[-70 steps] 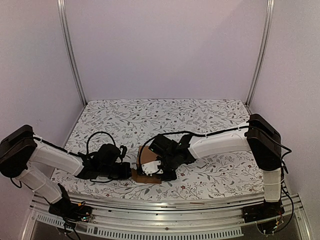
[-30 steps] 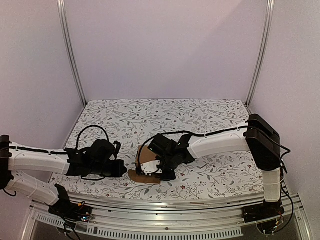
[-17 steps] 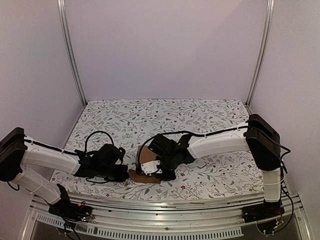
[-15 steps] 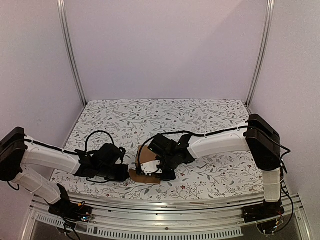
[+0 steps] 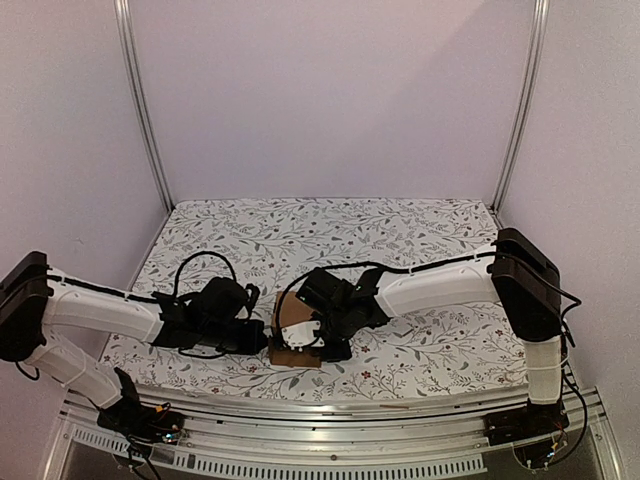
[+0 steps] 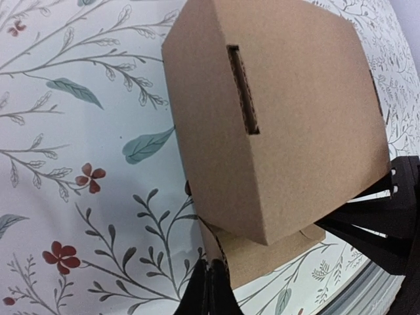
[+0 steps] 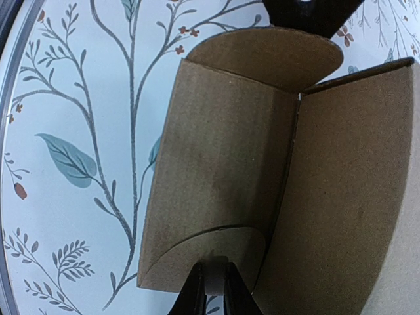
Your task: Fold the paper box
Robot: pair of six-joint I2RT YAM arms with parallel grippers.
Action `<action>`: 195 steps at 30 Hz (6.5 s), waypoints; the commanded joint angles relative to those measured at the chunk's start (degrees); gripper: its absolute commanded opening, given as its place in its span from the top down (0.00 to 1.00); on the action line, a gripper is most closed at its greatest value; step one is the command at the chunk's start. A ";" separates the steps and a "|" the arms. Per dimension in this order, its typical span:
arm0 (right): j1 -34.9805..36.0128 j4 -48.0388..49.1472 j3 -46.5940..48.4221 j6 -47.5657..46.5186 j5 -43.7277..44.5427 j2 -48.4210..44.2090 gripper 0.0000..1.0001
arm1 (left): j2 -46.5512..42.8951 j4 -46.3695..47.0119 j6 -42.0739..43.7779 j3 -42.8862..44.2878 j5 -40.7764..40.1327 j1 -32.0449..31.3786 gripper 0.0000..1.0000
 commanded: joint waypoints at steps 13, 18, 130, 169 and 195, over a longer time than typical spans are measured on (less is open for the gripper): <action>0.77 -8.16 -4.05 0.83 -0.74 7.92 0.90 | 9.40 8.83 -0.87 3.94 3.85 -3.91 1.00; 0.75 -8.20 -4.11 0.83 -0.82 7.94 0.90 | 12.59 10.52 -1.31 3.66 4.55 -4.33 1.00; -7.81 -15.59 2.36 17.91 -9.75 -2.91 0.72 | -21.56 12.75 -14.62 -22.64 -12.34 -9.16 1.00; -9.95 -13.87 12.34 6.27 -5.33 2.16 0.62 | 13.37 32.49 -8.39 -4.16 1.50 -11.43 1.00; -11.84 -15.43 12.79 9.76 -9.33 0.74 0.62 | 18.37 6.26 -6.61 7.88 -5.20 -12.75 1.00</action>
